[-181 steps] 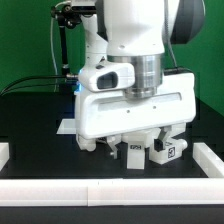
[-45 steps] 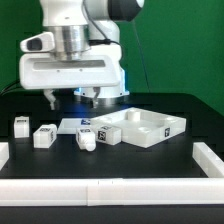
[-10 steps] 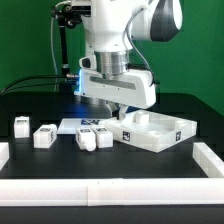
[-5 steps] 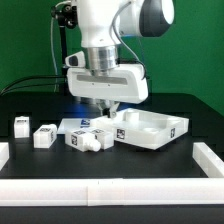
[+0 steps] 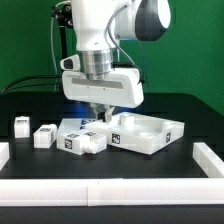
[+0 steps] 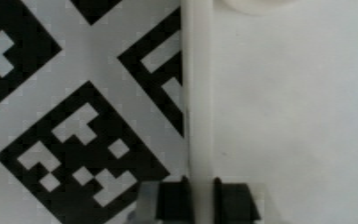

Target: Assemble one leg

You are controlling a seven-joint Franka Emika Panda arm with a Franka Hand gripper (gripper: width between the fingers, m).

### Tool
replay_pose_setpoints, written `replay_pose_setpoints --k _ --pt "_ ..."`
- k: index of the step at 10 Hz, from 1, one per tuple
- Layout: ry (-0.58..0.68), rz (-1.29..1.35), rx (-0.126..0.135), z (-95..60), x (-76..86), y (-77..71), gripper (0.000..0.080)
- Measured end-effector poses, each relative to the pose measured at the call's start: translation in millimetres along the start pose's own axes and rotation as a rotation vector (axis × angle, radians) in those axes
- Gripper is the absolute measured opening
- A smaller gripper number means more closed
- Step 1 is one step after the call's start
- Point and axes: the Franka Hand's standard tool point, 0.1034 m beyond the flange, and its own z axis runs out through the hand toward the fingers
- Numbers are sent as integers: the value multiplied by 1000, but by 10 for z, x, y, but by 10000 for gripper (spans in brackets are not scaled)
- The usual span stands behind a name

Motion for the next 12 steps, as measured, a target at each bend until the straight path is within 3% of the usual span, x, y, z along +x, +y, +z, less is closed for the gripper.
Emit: replay_pose_setpoints --k 2,3,4,6,7,11,12 --pt "-25 -15 -1 -15 -46 -65 51" --pt "-54 -89 18 -224 -115 -269 51" --pt "-28 -140 52 -520 -44 -412 51" --pt "15 -227 96 -843 230 -529 51" --pt "50 -293 100 -922 320 -614 51" --pt "39 -291 96 -898 320 -597 51" --pt "-23 -375 67 -963 453 -611 51"
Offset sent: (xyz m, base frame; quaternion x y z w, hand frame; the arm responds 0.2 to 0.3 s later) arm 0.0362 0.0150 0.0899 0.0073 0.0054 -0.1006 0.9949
